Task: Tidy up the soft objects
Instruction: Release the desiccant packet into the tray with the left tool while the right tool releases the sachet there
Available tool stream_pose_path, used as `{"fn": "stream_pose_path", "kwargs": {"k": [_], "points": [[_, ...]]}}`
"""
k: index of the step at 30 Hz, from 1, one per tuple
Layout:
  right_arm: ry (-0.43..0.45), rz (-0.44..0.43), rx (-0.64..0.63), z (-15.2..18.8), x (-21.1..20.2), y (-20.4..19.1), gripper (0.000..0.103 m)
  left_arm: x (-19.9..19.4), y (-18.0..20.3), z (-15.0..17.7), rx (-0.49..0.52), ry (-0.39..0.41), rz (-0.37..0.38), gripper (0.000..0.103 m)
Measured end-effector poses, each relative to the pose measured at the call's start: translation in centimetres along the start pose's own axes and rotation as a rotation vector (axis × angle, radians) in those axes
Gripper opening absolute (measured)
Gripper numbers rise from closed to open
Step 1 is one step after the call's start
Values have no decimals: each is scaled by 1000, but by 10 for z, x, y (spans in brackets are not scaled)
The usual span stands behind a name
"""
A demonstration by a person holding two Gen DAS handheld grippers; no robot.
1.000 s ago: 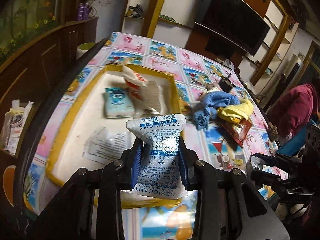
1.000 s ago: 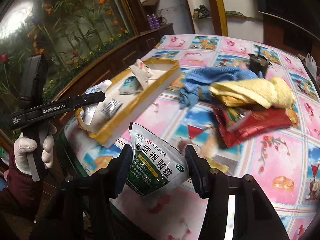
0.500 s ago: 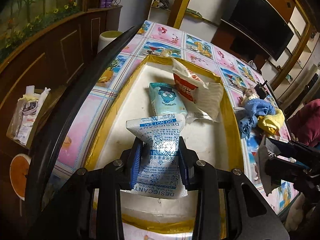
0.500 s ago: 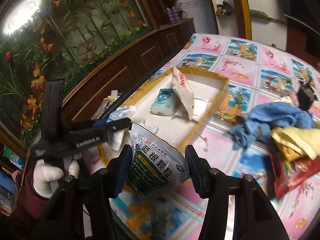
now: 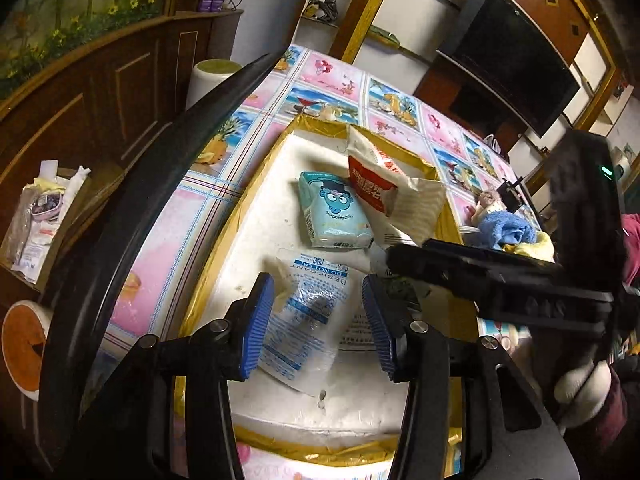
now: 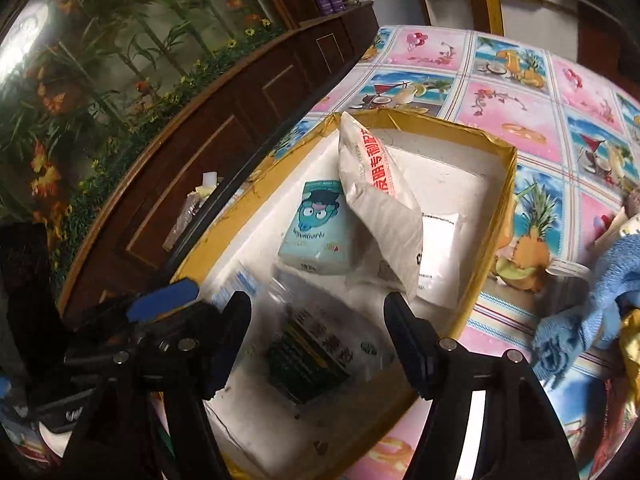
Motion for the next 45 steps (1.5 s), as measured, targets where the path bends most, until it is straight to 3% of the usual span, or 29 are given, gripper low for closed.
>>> {"fn": "stream_pose_path", "kwargs": {"k": [5, 9, 11, 15, 18, 23, 26, 30, 32, 35, 37, 39, 41, 43, 45], "points": [[22, -48, 63, -25, 8, 13, 69, -14, 4, 3, 34, 48, -13, 46], [106, 32, 94, -52, -3, 37, 69, -18, 8, 9, 41, 39, 4, 46], [139, -11, 121, -51, -17, 42, 69, -21, 11, 11, 53, 43, 8, 46], [183, -14, 88, -33, -63, 44, 69, -27, 19, 15, 72, 58, 25, 46], [252, 71, 45, -18, -118, 57, 69, -32, 28, 20, 84, 67, 58, 46], [320, 333, 103, 8, -196, 124, 72, -36, 53, 29, 119, 61, 91, 46], [345, 388, 231, 19, -220, 172, 72, -41, 72, 35, 143, 59, 104, 46], [367, 472, 303, 18, -230, 217, 73, -48, 92, 43, 170, 53, 107, 46], [318, 468, 307, 20, -225, 230, 73, -53, 101, 48, 182, 49, 106, 46], [228, 439, 210, 30, -218, 208, 73, -59, 109, 53, 207, 57, 99, 46], [182, 276, 152, 45, -210, 175, 73, -58, 115, 56, 213, 49, 105, 46], [72, 76, 96, 65, -190, 139, 73, -56, 123, 58, 207, 29, 124, 46], [-12, -16, 37, 86, -179, 112, 71, -56, 132, 61, 207, 10, 152, 46], [34, -2, 9, 94, -194, 102, 72, -59, 140, 66, 226, 10, 163, 46], [143, 90, 57, 91, -220, 115, 72, -61, 148, 71, 248, 15, 160, 46]]}}
Point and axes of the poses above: each gripper's, at about its wrist camera, not at the fingertips, and x roughly the way its jaws point, y to its right, z to its underside, the point moved 6 cm from there along x, roughly the way its jaws point, and after that the axes turned 15 degrees about -z, right-handed, at the moved point
